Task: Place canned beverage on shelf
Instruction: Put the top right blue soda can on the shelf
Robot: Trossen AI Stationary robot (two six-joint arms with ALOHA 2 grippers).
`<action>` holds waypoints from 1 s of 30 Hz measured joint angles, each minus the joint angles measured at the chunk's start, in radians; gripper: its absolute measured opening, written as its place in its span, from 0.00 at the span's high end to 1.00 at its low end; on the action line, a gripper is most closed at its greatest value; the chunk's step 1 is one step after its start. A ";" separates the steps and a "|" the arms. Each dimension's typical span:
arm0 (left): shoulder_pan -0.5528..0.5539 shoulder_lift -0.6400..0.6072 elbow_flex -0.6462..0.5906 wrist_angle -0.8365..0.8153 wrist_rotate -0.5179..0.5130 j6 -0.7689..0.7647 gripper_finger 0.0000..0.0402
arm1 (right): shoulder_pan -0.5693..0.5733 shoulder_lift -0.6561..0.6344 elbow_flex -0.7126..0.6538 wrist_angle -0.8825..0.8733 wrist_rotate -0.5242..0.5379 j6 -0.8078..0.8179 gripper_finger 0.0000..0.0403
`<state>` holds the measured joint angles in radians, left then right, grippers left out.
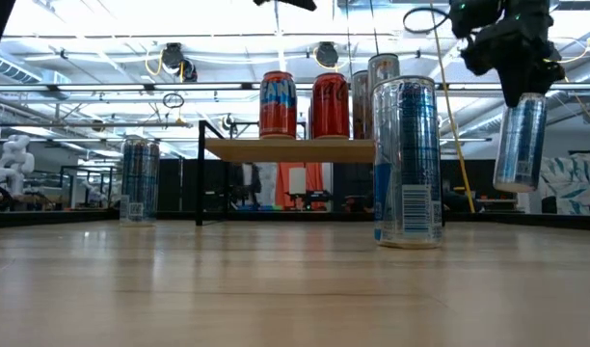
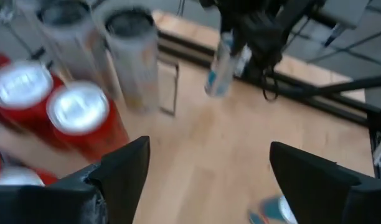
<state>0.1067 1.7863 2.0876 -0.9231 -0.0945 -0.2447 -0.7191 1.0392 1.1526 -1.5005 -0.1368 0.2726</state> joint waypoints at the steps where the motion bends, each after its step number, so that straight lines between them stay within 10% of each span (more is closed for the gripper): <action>1: 0.026 0.000 0.000 0.023 0.021 0.030 0.20 | 0.011 -0.012 0.000 0.000 0.000 0.020 0.47; 14: 0.278 0.070 0.002 0.335 0.252 0.345 0.43 | 0.094 -0.108 0.000 0.003 0.000 0.153 0.47; 30: 0.283 0.203 0.001 0.395 0.019 0.408 0.52 | 0.095 -0.109 0.000 0.038 0.000 0.178 0.47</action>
<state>0.3894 1.9896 2.0887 -0.5282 -0.0756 0.1629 -0.6243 0.9298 1.1526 -1.4627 -0.1364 0.4507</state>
